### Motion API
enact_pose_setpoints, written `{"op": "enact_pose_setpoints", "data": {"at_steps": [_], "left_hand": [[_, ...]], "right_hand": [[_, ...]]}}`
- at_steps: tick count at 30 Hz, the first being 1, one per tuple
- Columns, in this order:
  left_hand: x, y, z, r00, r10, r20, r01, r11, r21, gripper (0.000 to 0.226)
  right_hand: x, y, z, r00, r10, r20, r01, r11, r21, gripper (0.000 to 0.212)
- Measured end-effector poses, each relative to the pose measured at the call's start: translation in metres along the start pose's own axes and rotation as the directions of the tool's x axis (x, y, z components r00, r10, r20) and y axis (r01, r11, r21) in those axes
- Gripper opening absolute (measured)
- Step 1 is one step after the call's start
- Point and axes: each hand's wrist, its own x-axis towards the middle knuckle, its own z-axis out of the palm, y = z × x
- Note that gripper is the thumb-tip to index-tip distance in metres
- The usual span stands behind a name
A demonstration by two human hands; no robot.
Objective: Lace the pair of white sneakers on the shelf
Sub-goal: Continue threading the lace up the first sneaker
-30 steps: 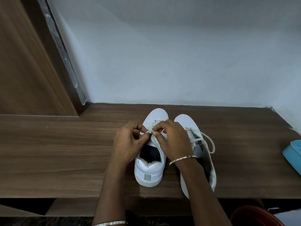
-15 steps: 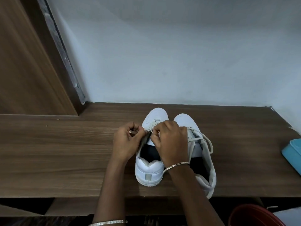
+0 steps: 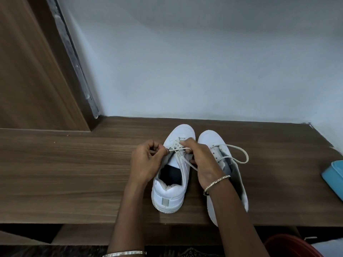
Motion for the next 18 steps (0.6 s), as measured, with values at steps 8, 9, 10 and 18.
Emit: {"op": "enact_pose_setpoints", "data": {"at_steps": [8,9,10,18], "left_hand": [[0.001,0.000,0.000,1.000,-0.027,0.015,0.027,1.000,0.003,0.010],[0.001,0.001,0.000,1.000,-0.027,0.016,0.027,1.000,0.007,0.010],[0.001,0.002,0.000,1.000,-0.026,0.017,0.026,1.000,0.009,0.010],[-0.003,0.007,-0.003,0.993,-0.083,0.085,0.094,0.988,-0.124,0.007]], "right_hand": [[-0.005,-0.010,-0.016,0.999,0.004,-0.034,0.008,0.939,0.343,0.026],[-0.003,-0.010,-0.018,0.999,0.032,-0.037,-0.015,0.918,0.396,0.025],[-0.004,-0.013,-0.020,0.998,0.058,-0.024,-0.041,0.893,0.449,0.025],[-0.010,-0.024,-0.035,0.999,-0.018,-0.028,0.033,0.701,0.712,0.011]]}}
